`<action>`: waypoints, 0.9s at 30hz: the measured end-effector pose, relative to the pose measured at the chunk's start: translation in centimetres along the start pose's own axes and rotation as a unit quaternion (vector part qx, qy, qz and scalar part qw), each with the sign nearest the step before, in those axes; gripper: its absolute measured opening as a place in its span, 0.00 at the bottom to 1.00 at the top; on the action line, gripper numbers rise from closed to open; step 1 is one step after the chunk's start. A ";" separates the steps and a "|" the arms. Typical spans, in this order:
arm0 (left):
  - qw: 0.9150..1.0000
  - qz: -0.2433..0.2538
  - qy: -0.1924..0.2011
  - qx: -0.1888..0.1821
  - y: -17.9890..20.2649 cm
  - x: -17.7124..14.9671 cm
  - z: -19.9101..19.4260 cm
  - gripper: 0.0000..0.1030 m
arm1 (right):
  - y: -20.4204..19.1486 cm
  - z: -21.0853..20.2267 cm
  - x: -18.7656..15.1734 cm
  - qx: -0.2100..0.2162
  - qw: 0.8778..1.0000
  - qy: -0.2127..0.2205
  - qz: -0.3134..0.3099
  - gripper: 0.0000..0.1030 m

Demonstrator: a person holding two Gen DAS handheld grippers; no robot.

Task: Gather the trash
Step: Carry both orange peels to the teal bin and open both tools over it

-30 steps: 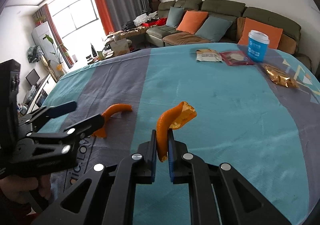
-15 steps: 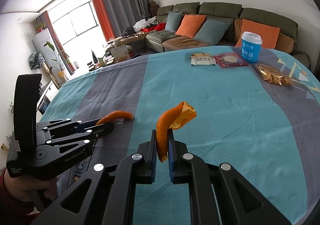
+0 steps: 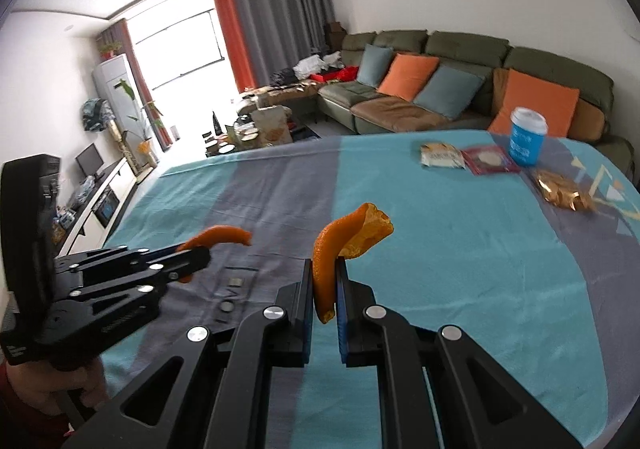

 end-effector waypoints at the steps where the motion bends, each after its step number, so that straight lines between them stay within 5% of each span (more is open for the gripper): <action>1: 1.000 -0.007 0.007 0.005 -0.7 0.0 -0.9 0.12 | -0.5 -0.1 0.1 0.003 1.000 0.002 -0.004 0.08; 15: 0.986 -0.095 0.092 0.100 -10.7 -1.6 -12.1 0.12 | -11.2 -1.0 2.4 0.073 0.991 0.031 -0.104 0.08; 27: 0.962 -0.166 0.112 0.187 -19.7 -5.0 -18.3 0.12 | -19.5 0.0 3.8 0.132 0.975 0.041 -0.173 0.08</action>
Point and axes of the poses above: each gripper's, at about its wrist camera, not at the fingertips, and z roughly the way its jaws point, y to its right, x to its top, the point moved 5 cm from there along z, roughly the way its jaws point, and after that the axes turned 11 degrees about x, right-handed, at the moved point
